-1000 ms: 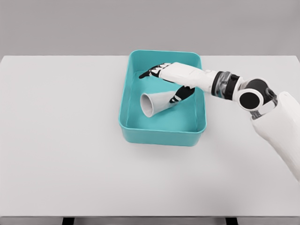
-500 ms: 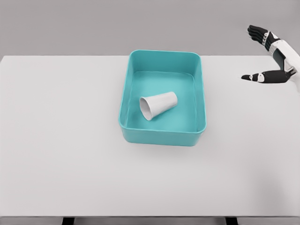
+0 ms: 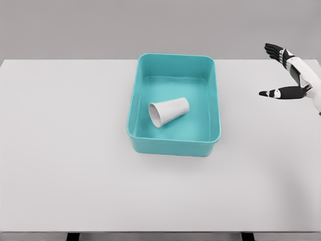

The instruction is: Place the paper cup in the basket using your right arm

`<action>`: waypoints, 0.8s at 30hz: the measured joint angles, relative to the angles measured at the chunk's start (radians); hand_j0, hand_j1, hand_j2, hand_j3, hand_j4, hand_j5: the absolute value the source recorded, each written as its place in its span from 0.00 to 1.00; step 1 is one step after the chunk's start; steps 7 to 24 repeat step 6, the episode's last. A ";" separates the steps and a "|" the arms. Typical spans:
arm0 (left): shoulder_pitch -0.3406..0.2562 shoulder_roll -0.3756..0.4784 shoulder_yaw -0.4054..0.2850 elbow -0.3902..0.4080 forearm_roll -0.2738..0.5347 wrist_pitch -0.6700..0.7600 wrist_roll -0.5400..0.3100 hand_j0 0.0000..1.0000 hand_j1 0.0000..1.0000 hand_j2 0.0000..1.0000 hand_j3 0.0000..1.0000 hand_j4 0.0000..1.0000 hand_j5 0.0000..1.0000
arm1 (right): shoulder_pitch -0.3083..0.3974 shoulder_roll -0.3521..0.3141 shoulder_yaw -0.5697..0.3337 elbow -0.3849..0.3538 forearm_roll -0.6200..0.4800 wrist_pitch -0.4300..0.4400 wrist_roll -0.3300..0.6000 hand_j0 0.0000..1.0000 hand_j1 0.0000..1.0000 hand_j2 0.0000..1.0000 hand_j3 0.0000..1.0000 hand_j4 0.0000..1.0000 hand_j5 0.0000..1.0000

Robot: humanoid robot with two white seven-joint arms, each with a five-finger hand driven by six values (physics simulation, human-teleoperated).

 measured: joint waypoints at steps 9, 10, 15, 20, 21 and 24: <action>0.000 0.000 0.000 0.000 0.000 0.000 0.000 1.00 1.00 1.00 1.00 1.00 1.00 | -0.006 0.006 -0.001 -0.004 0.001 0.004 0.000 1.00 1.00 1.00 1.00 1.00 1.00; 0.000 0.000 0.000 0.000 0.000 0.000 0.000 1.00 1.00 1.00 1.00 1.00 1.00 | -0.006 0.006 -0.001 -0.004 0.001 0.004 0.000 1.00 1.00 1.00 1.00 1.00 1.00; 0.000 0.000 0.000 0.000 0.000 0.000 0.000 1.00 1.00 1.00 1.00 1.00 1.00 | -0.006 0.006 -0.001 -0.004 0.001 0.004 0.000 1.00 1.00 1.00 1.00 1.00 1.00; 0.000 0.000 0.000 0.000 0.000 0.000 0.000 1.00 1.00 1.00 1.00 1.00 1.00 | -0.006 0.006 -0.001 -0.004 0.001 0.004 0.000 1.00 1.00 1.00 1.00 1.00 1.00; 0.000 0.000 0.000 0.000 0.000 0.000 0.000 1.00 1.00 1.00 1.00 1.00 1.00 | -0.006 0.006 -0.001 -0.004 0.001 0.004 0.000 1.00 1.00 1.00 1.00 1.00 1.00; 0.000 0.000 0.000 0.000 0.000 0.000 0.000 1.00 1.00 1.00 1.00 1.00 1.00 | -0.006 0.006 -0.001 -0.004 0.001 0.004 0.000 1.00 1.00 1.00 1.00 1.00 1.00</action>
